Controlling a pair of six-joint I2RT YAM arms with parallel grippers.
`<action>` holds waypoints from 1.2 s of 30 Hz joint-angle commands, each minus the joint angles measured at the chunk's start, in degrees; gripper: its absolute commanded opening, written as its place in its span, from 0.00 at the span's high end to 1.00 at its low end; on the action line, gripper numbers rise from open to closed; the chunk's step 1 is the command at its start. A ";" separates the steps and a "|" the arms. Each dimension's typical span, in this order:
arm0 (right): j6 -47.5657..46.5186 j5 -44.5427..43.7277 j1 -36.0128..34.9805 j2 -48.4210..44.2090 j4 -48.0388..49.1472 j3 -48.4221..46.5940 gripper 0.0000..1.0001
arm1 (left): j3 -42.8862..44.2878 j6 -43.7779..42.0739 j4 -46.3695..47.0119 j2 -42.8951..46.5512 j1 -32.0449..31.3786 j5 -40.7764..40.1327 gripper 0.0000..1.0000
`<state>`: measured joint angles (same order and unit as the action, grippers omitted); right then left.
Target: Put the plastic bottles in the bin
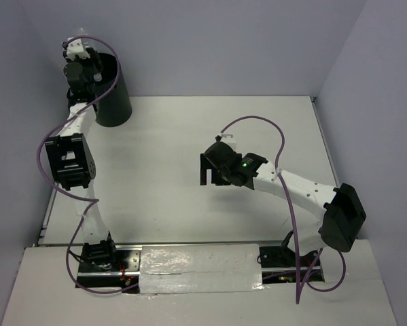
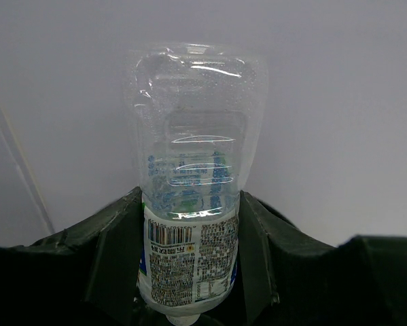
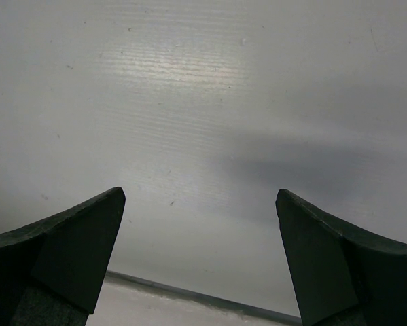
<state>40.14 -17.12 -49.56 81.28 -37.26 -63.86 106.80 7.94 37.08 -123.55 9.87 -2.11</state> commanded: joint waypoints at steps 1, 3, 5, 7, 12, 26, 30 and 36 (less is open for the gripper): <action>0.02 -0.10 0.17 0.81 0.96 -2.50 0.00 | -0.54 1.63 5.20 -0.64 -0.02 4.12 0.52; 0.11 0.07 0.25 0.90 0.96 -2.59 0.00 | -0.98 1.28 4.24 -0.91 -0.02 5.09 0.50; -0.15 -0.01 0.25 1.08 0.87 -2.85 0.00 | -2.21 0.67 3.88 -0.64 -0.02 5.62 0.47; -0.15 -0.10 0.34 1.17 0.87 -3.03 0.00 | -3.44 0.23 3.88 0.32 -0.02 5.80 0.35; -0.15 0.60 0.25 1.69 1.31 -3.38 0.00 | -5.64 -1.79 2.30 4.18 -0.02 7.55 0.01; -1.20 -2.21 0.34 -2.61 -0.97 -5.92 0.00 | 5.79 7.16 -24.57 21.84 -0.11 8.81 0.01; -1.47 -5.63 0.17 -7.78 -2.29 -6.46 0.00 | -2.88 9.81 -39.69 32.12 -2.47 -0.05 0.01; -0.94 -11.25 0.34 -14.73 -5.36 -4.61 0.00 | -18.25 10.94 -60.24 47.94 -5.65 -12.83 0.01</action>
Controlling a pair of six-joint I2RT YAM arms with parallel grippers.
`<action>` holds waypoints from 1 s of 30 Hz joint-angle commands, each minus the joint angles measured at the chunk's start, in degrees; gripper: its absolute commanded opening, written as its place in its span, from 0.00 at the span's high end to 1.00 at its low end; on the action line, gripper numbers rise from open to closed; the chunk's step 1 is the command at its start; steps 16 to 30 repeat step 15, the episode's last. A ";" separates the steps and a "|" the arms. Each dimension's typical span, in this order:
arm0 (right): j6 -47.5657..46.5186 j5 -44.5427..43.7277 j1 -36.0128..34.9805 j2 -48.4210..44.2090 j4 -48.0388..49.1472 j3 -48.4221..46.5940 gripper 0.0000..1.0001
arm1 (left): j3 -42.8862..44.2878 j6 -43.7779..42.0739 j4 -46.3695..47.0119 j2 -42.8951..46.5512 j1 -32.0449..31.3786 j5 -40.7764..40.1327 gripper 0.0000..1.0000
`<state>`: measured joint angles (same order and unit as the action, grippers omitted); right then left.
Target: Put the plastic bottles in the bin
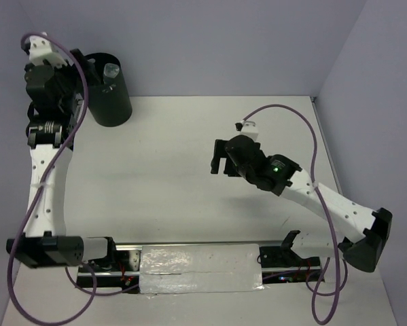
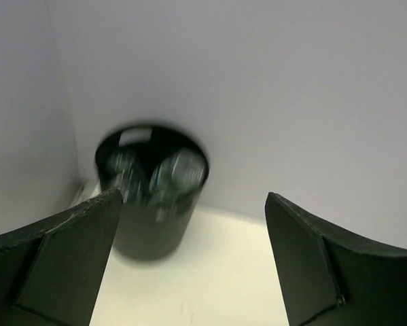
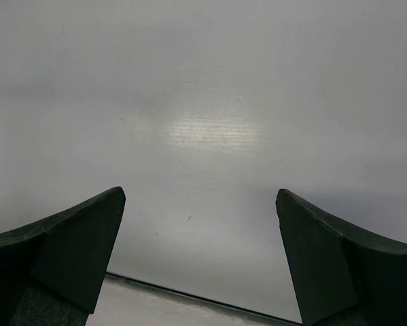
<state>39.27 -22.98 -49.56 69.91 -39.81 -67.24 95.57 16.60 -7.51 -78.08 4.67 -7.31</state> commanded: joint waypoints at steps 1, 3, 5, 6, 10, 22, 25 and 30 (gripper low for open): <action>0.28 -6.19 0.34 -4.94 -4.12 -0.53 0.00 | -9.15 2.91 -17.61 6.33 -0.45 -8.94 0.01; 1.25 -7.77 0.34 -6.18 -5.53 0.18 0.00 | -15.54 5.09 -21.21 12.13 -0.45 -9.91 0.01; 2.21 -8.66 0.25 -8.02 -7.11 1.40 0.00 | -20.05 6.60 -21.85 16.54 -0.45 -9.13 0.01; 3.18 -9.01 0.25 -8.64 -7.56 1.93 0.00 | -24.16 7.12 -21.50 18.82 -0.45 -8.25 0.01; 5.55 -10.06 0.34 -11.90 -8.88 4.13 0.00 | -28.68 9.41 -24.82 27.62 -0.54 -6.93 0.01; 7.49 -10.33 0.34 -13.48 -10.11 5.90 0.00 | -27.20 8.36 -29.84 26.59 -0.53 -4.20 0.01; 7.49 -10.33 0.34 -13.48 -10.11 5.90 0.00 | -27.20 8.36 -29.84 26.59 -0.53 -4.20 0.01; 7.49 -10.33 0.34 -13.48 -10.11 5.90 0.00 | -27.20 8.36 -29.84 26.59 -0.53 -4.20 0.01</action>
